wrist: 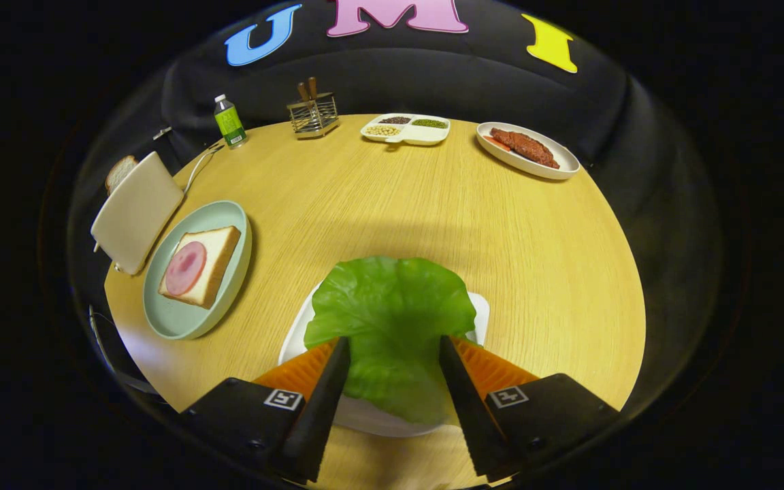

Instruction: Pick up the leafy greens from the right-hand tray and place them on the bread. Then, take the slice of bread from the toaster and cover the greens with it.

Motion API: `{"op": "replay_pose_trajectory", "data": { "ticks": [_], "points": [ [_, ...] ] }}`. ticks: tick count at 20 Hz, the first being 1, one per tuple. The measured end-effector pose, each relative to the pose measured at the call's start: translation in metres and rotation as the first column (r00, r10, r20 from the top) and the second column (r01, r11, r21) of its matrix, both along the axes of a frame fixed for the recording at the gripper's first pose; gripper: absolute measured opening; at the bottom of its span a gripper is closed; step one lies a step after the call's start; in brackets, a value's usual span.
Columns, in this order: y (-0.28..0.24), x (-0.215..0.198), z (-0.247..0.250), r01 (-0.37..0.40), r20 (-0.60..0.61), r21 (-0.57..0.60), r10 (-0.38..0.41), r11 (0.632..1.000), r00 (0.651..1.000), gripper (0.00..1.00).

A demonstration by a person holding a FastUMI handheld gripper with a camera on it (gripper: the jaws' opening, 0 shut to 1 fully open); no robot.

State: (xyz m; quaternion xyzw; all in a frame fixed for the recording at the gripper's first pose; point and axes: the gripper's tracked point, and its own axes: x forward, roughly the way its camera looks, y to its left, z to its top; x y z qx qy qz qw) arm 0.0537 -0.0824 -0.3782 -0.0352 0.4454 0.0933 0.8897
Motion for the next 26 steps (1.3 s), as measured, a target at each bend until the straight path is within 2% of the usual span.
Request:
{"op": "replay_pose_trajectory", "data": {
  "ticks": [1, 3, 5, 6, 9, 10, 11, 12, 13, 15, 19, 26],
  "points": [
    [0.000, 0.001, -0.001, -0.004, 0.000, -0.003, 0.004, 1.000, 1.000, 0.78],
    [0.001, 0.001, 0.000, -0.008, -0.004, 0.002, 0.008, 1.000, 1.000, 0.78],
    [0.001, 0.001, 0.000, -0.011, -0.003, -0.003, 0.011, 1.000, 1.000, 0.66],
    [0.004, 0.001, 0.000, -0.022, 0.000, 0.001, 0.022, 1.000, 1.000, 0.66],
    [0.001, 0.002, -0.001, -0.026, 0.004, -0.005, 0.026, 1.000, 1.000, 0.31],
    [0.002, 0.003, -0.001, -0.033, 0.001, -0.006, 0.033, 0.999, 0.999, 0.31],
    [-0.001, 0.004, 0.000, -0.021, 0.004, -0.006, 0.021, 1.000, 1.000, 0.26],
    [0.000, 0.005, 0.000, -0.021, 0.002, -0.005, 0.021, 1.000, 1.000, 0.15],
    [0.000, 0.005, 0.000, -0.022, 0.005, -0.007, 0.022, 1.000, 1.000, 0.11],
    [0.002, 0.005, 0.001, -0.027, 0.002, -0.009, 0.027, 1.000, 1.000, 0.06],
    [0.003, 0.004, 0.006, 0.002, -0.030, 0.012, -0.002, 1.000, 1.000, 0.05],
    [0.018, 0.011, 0.059, 0.067, 0.048, 0.019, -0.068, 0.998, 0.997, 0.05]
  ]
}}
